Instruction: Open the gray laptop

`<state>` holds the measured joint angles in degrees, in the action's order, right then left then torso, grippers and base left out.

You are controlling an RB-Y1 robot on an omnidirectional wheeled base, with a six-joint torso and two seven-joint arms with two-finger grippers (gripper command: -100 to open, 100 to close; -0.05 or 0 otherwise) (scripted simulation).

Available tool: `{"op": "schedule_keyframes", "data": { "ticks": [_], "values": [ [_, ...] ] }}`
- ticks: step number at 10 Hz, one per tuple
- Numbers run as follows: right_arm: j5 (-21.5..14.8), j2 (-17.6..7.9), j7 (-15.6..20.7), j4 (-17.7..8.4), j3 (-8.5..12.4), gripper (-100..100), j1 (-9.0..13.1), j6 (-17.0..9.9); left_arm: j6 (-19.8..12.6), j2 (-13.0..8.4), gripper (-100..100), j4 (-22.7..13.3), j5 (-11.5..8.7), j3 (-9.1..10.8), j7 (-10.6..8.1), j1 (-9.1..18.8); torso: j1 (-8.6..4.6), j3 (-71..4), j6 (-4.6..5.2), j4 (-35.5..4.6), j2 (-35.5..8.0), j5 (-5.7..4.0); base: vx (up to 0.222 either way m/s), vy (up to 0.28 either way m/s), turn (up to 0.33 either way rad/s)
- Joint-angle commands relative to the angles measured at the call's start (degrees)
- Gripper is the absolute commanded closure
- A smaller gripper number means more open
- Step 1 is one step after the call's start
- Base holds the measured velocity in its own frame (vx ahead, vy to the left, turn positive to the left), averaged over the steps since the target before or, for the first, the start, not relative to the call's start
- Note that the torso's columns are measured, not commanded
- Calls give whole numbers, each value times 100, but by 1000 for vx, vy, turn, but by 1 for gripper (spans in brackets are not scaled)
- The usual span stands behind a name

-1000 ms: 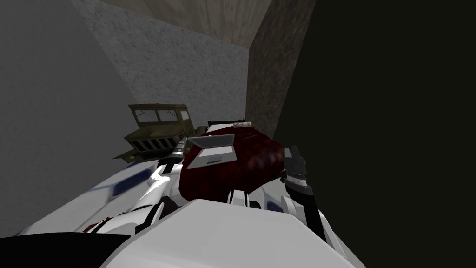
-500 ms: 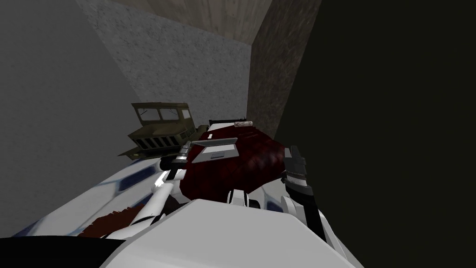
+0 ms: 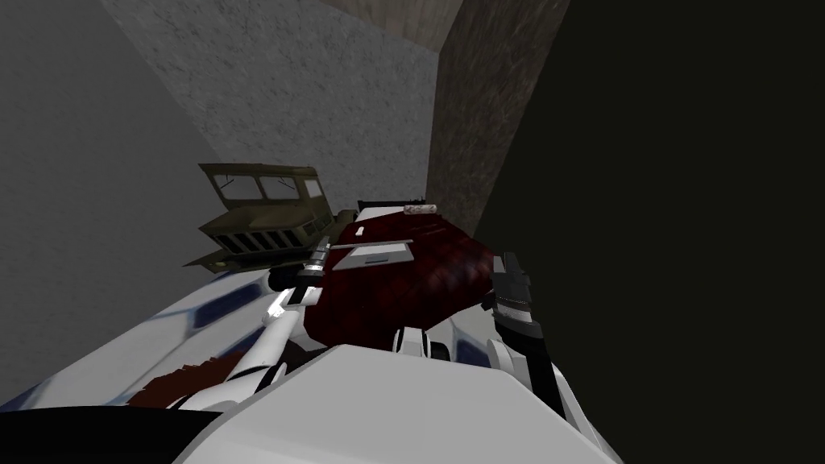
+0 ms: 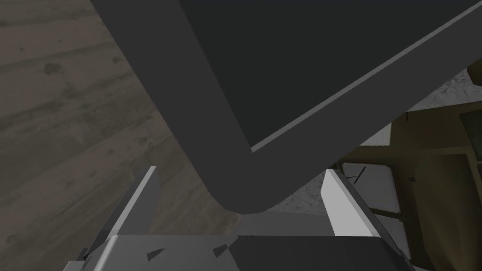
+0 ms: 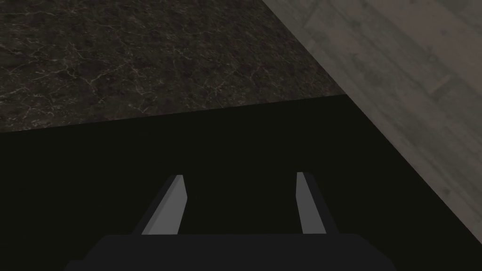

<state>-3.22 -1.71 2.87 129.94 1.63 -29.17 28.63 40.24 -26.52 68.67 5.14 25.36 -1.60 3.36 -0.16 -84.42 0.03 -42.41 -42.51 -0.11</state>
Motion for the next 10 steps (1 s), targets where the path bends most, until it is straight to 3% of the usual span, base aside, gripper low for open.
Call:
{"op": "schedule_keyframes", "data": {
  "ticks": [1,3,4,5,10],
  "values": [
    [0,0,0,0,0,0,0,0,-298,-205,-100,153,-23,18,-114,82,7,-2,-3,4,3,5,-35,-41,-13],
    [0,0,0,0,0,0,0,0,-567,-426,-100,223,-43,30,-213,208,18,-17,-3,14,26,12,-39,-47,-18],
    [0,0,0,0,0,0,0,0,-449,-345,-100,224,-39,31,-179,130,15,-17,-3,13,24,11,-23,-26,-4],
    [0,0,0,0,0,0,0,0,-483,-356,0,235,-41,33,-191,133,24,-19,-4,15,30,14,-5,-6,1],
    [0,-1,0,0,1,0,-1,0,-480,-354,0,234,-41,33,-190,133,15,-15,-3,12,22,11,0,0,0]
  ]
}}
